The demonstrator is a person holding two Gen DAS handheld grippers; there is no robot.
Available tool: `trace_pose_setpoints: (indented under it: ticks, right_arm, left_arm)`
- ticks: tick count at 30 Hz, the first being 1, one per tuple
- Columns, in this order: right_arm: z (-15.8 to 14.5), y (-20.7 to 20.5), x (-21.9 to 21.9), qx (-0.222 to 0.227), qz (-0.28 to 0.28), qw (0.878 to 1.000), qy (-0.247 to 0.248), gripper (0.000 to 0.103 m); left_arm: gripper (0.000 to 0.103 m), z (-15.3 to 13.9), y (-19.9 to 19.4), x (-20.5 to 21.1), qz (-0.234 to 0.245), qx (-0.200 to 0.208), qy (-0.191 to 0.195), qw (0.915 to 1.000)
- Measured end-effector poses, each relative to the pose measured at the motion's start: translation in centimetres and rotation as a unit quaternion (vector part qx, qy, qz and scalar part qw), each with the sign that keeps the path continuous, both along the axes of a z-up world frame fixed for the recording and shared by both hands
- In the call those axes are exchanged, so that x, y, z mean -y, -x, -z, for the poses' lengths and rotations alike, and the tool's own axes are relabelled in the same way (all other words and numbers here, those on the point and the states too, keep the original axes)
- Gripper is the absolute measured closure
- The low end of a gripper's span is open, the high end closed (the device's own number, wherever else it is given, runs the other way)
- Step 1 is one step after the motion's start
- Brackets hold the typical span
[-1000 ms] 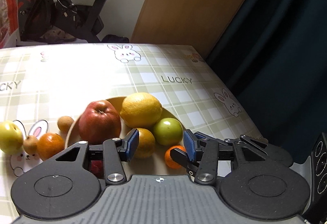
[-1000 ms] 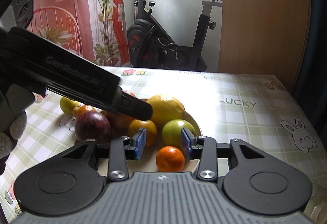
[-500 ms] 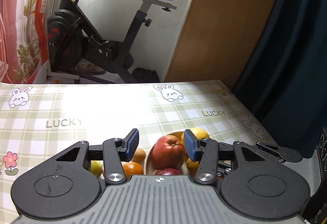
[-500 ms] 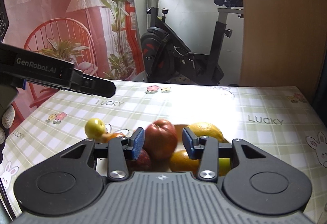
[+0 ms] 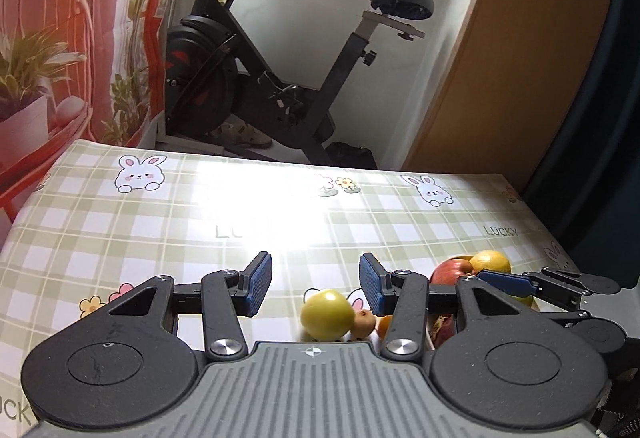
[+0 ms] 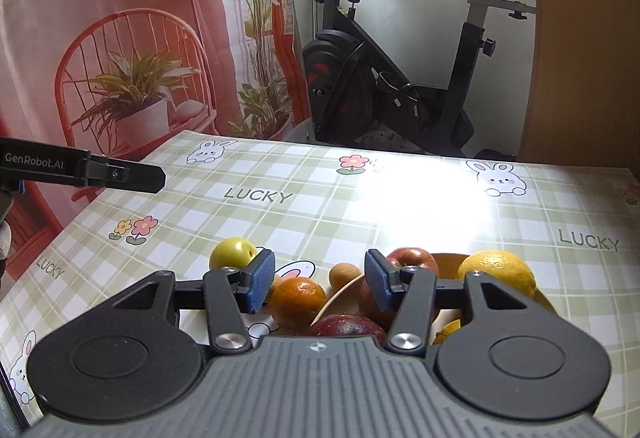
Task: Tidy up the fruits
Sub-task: 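Move the left tool to the pale yellow apple and close on it, then carry the pale yellow apple with the left tool onto the plate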
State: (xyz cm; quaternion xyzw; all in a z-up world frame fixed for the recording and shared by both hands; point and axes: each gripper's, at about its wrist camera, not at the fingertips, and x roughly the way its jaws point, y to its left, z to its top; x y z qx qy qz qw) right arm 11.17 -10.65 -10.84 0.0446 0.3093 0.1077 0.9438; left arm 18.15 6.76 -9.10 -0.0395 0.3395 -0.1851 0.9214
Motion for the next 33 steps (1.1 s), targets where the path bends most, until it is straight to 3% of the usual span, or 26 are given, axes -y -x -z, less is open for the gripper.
trace_pose_setpoints:
  ticks: [7, 18, 27, 33]
  right_arm:
    - [0.7, -1.2, -2.2, -0.008, -0.023, 0.999, 0.022, 0.05]
    - [2.8, -3.3, -7.9, -0.017, -0.108, 0.992, 0.062, 0.05]
    - [4.4, -5.9, -10.1, -0.029, -0.122, 0.989, 0.083, 0.05]
    - [4.9, -6.2, -9.8, -0.034, -0.116, 0.989, 0.085, 0.048]
  left_arm:
    - [0.053, 1.1, -0.8, -2.2, -0.003, -0.006, 0.015, 0.9999]
    - [0.053, 3.9, -2.3, -2.3, 0.013, -0.039, 0.034, 0.9986]
    - [0.053, 6.3, -3.7, -2.1, 0.019, -0.078, 0.076, 0.9939]
    - [0.052, 7.3, -4.0, -1.4, 0.034, -0.093, 0.08, 0.9919]
